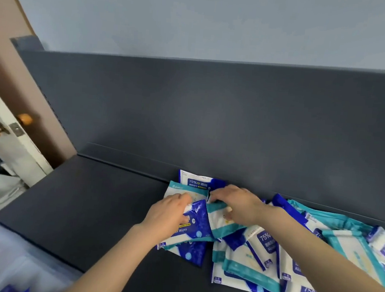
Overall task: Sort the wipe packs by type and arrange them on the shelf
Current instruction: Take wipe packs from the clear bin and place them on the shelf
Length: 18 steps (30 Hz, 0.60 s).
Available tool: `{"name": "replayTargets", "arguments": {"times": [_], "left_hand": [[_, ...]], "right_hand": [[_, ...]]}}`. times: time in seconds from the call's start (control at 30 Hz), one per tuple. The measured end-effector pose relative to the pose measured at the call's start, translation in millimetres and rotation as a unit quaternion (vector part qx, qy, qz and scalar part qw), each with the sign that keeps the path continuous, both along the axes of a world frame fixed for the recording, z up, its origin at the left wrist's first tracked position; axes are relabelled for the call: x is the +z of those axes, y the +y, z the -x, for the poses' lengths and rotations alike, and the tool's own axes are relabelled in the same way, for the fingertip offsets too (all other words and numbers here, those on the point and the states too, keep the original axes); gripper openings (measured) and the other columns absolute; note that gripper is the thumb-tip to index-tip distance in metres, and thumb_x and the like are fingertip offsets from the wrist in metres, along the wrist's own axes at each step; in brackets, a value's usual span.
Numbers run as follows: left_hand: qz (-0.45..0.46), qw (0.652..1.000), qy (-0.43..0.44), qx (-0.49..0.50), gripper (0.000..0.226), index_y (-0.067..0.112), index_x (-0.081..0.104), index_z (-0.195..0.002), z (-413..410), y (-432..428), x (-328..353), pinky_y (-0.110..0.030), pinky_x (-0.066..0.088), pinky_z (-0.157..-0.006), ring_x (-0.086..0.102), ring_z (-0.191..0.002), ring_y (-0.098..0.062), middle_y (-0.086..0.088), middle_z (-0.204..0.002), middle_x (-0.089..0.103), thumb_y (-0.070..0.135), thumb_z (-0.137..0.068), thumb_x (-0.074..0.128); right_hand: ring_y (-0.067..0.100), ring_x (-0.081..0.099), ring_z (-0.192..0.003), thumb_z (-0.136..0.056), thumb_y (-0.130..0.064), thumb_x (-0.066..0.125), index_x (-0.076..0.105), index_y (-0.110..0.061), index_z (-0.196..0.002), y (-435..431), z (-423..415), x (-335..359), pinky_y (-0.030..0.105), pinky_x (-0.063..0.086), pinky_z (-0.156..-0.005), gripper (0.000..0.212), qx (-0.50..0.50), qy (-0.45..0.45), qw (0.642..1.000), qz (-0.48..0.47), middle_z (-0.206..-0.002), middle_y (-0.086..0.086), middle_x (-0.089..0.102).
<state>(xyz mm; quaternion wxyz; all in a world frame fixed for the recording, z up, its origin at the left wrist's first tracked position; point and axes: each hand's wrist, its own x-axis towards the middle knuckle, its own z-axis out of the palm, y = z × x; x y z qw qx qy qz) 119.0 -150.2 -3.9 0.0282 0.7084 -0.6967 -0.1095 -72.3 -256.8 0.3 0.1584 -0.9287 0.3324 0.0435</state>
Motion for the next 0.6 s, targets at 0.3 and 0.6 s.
{"name": "replayTargets", "arguments": {"times": [0.3, 0.6], "left_hand": [[0.005, 0.991, 0.014, 0.13, 0.022, 0.019, 0.054, -0.114, -28, 51, -8, -0.03, 0.047, -0.08, 0.053, -0.104, -0.014, 0.004, -0.114, 0.049, 0.031, -0.095, 0.053], [0.032, 0.971, 0.063, 0.228, 0.018, 0.02, 0.031, -0.094, -67, 94, -5, -0.026, 0.032, -0.053, 0.047, -0.069, -0.012, 0.006, -0.083, 0.048, 0.033, -0.099, 0.042]], "right_hand": [[0.023, 0.029, -0.126, -0.084, -0.014, 0.054, 0.035, -0.042, -0.139, 2, -28, -2, 0.036, 0.023, -0.108, 0.064, 0.078, 0.143, 0.983, 0.08, -0.129, 0.001, 0.04], [0.018, 0.049, -0.108, -0.076, -0.033, 0.063, 0.054, -0.025, -0.103, 27, -37, 5, 0.023, 0.027, -0.091, 0.029, 0.003, 0.075, 0.983, 0.167, -0.1, -0.005, 0.056]]}}
